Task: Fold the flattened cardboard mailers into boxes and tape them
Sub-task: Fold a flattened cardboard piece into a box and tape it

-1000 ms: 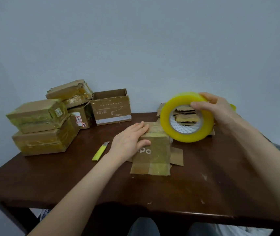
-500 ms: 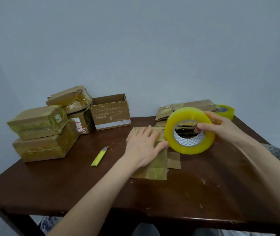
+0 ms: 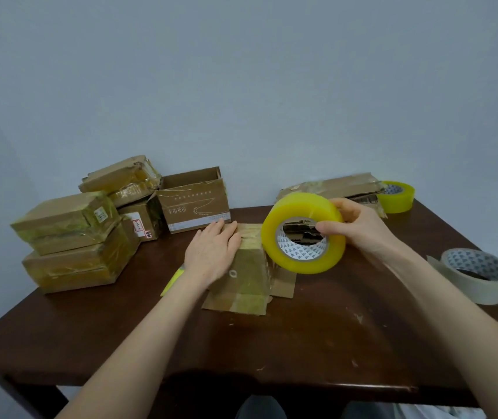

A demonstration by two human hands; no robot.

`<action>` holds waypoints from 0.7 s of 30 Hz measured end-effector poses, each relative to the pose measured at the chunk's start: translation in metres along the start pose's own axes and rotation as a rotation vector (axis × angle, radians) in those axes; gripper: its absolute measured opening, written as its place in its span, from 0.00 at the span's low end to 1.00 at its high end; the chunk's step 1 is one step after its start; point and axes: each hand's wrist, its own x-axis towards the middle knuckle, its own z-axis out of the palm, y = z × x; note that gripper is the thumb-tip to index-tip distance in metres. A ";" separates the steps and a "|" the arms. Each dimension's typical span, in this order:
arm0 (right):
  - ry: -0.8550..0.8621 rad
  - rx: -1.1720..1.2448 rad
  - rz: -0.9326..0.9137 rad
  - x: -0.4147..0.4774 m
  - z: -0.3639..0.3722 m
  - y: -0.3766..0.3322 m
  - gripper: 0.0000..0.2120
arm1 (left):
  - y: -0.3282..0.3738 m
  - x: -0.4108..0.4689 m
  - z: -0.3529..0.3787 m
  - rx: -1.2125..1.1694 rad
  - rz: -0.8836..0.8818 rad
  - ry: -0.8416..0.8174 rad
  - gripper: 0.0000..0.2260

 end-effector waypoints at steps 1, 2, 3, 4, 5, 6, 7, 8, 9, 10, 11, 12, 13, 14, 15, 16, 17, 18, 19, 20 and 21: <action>0.001 -0.030 -0.016 0.001 0.000 -0.003 0.18 | 0.001 0.000 -0.001 -0.011 -0.005 0.003 0.25; -0.005 -0.059 -0.030 0.003 -0.002 -0.007 0.18 | 0.002 -0.001 -0.003 -0.010 -0.003 0.003 0.23; -0.016 -0.091 -0.039 0.005 -0.004 -0.010 0.18 | 0.002 -0.001 -0.004 -0.008 0.000 -0.006 0.22; -0.026 -0.120 -0.042 0.005 -0.006 -0.014 0.19 | 0.002 -0.001 -0.006 -0.007 0.004 -0.017 0.22; -0.033 -0.143 -0.036 0.006 -0.010 -0.016 0.18 | 0.002 -0.001 -0.006 -0.011 0.009 -0.026 0.22; -0.038 -0.166 -0.027 0.006 -0.014 -0.017 0.18 | 0.002 0.000 -0.007 -0.015 0.014 -0.032 0.22; -0.041 -0.191 -0.020 0.005 -0.017 -0.016 0.18 | 0.002 0.000 -0.006 -0.021 0.017 -0.032 0.22; -0.043 -0.219 -0.013 0.003 -0.019 -0.014 0.19 | 0.002 0.000 -0.006 -0.024 0.022 -0.028 0.22; -0.047 -0.242 -0.007 0.002 -0.020 -0.012 0.20 | 0.002 0.000 -0.006 -0.026 0.027 -0.026 0.22; -0.052 -0.256 0.000 0.001 -0.021 -0.008 0.22 | 0.002 0.000 -0.006 -0.024 0.028 -0.025 0.22; -0.056 -0.264 0.006 -0.001 -0.020 -0.006 0.24 | 0.003 -0.001 -0.008 -0.012 0.024 -0.016 0.22; -0.063 -0.273 0.008 -0.002 -0.018 -0.005 0.25 | 0.005 -0.004 -0.010 0.012 0.022 0.002 0.23; -0.073 -0.288 0.006 -0.003 -0.015 -0.004 0.25 | 0.009 -0.008 -0.013 0.044 0.033 0.026 0.24; -0.079 -0.305 0.001 -0.003 -0.012 -0.002 0.25 | 0.017 -0.012 -0.017 0.065 0.062 0.043 0.25; -0.077 -0.319 -0.002 -0.002 -0.010 0.000 0.26 | 0.028 -0.017 -0.019 0.067 0.107 0.049 0.26; -0.072 -0.324 -0.005 -0.002 -0.009 0.001 0.27 | 0.041 -0.020 -0.019 0.059 0.148 0.042 0.28; -0.063 -0.319 -0.007 -0.001 -0.008 0.002 0.27 | 0.053 -0.023 -0.016 0.058 0.173 0.031 0.31; -0.059 -0.309 -0.010 -0.002 -0.007 0.003 0.25 | 0.061 -0.024 -0.013 0.069 0.184 0.033 0.32; -0.063 -0.303 -0.011 -0.003 -0.007 0.003 0.24 | 0.065 -0.025 -0.008 0.092 0.189 0.058 0.32; -0.072 -0.306 -0.013 -0.003 -0.006 0.005 0.23 | 0.064 -0.024 -0.005 0.110 0.197 0.094 0.31; -0.079 -0.316 -0.013 -0.004 -0.006 0.006 0.23 | 0.060 -0.023 -0.003 0.115 0.209 0.121 0.29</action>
